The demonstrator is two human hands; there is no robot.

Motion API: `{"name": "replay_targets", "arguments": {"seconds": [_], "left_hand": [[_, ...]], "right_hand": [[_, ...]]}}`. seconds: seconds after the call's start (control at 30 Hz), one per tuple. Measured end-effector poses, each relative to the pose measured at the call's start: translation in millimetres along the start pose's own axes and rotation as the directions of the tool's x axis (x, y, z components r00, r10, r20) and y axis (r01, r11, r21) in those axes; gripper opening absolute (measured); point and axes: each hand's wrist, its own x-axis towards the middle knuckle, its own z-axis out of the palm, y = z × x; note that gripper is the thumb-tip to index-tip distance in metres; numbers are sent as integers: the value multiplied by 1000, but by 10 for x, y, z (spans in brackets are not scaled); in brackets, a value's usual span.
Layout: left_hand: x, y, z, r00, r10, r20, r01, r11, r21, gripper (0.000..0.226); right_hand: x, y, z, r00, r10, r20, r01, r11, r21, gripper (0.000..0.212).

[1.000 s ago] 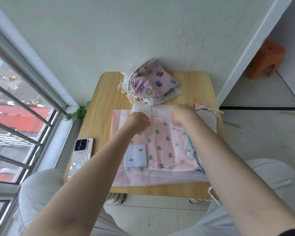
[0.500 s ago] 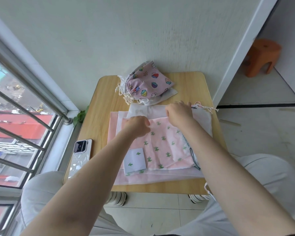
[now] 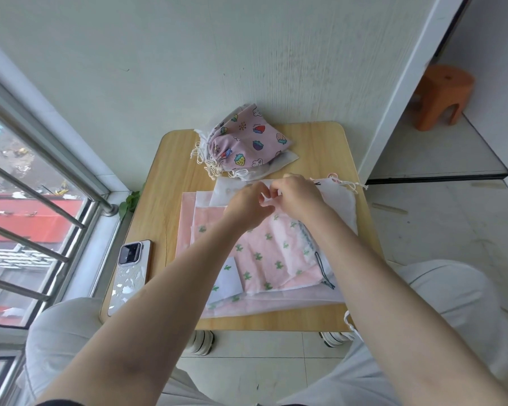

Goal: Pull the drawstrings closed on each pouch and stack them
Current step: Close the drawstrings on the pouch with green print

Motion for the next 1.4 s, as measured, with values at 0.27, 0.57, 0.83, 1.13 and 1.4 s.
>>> {"name": "replay_targets", "arguments": {"seconds": [0.27, 0.57, 0.83, 1.13, 1.4], "left_hand": [[32, 96, 69, 995, -59, -83, 55, 997, -48, 13], [55, 26, -83, 974, -215, -65, 207, 972, -114, 17], [-149, -204, -411, 886, -445, 130, 462, 820, -337, 20], [-397, -546, -613, 784, -602, 151, 586, 638, -500, 19], [-565, -685, -755, 920, -349, 178, 354, 549, -757, 19]], "right_hand": [[-21, 58, 17, 1000, 27, -2, -27, 997, 73, 12], [-14, 51, -35, 984, 123, -133, -130, 990, -53, 64], [9, -106, -51, 958, 232, 169, -255, 958, 131, 21], [-7, -647, 96, 962, -41, 269, -96, 874, 477, 58], [77, -737, 165, 969, -100, 226, 38, 965, 261, 11]]}}
